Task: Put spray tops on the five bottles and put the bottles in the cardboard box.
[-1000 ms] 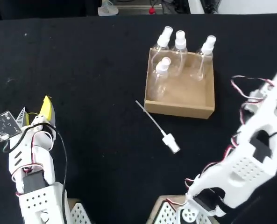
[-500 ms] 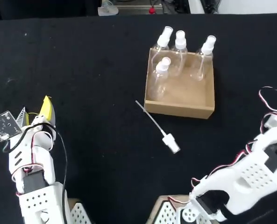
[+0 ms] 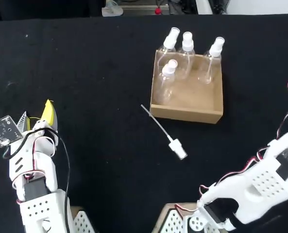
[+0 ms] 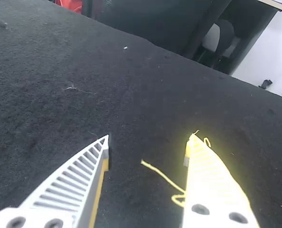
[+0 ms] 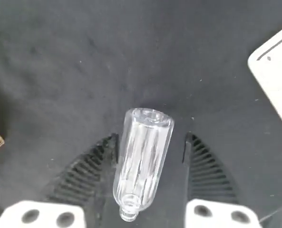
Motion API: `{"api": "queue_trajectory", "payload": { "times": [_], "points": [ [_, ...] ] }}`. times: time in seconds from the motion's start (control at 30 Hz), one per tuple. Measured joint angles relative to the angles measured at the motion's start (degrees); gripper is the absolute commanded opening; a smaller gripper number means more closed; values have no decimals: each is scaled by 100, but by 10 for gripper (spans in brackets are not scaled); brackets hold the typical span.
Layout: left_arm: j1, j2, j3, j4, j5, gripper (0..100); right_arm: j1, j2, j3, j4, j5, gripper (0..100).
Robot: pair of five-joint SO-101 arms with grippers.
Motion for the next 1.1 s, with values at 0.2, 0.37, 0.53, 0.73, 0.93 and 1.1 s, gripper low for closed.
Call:
{"api": "queue_trajectory", "payload": {
  "times": [0.2,0.37,0.53,0.73,0.93,1.1],
  "points": [
    [0,0,0,0,0,252,404,0,35,264,967,191],
    [0,0,0,0,0,252,1011,0,738,273,1925,191],
    [0,0,0,0,0,252,1714,9,1196,273,2980,191],
    [0,0,0,0,0,252,1837,26,2312,273,4651,191],
    [0,0,0,0,0,252,1758,26,3033,264,5846,191],
    [0,0,0,0,0,252,1547,26,3200,88,6233,191]
  ]
}}
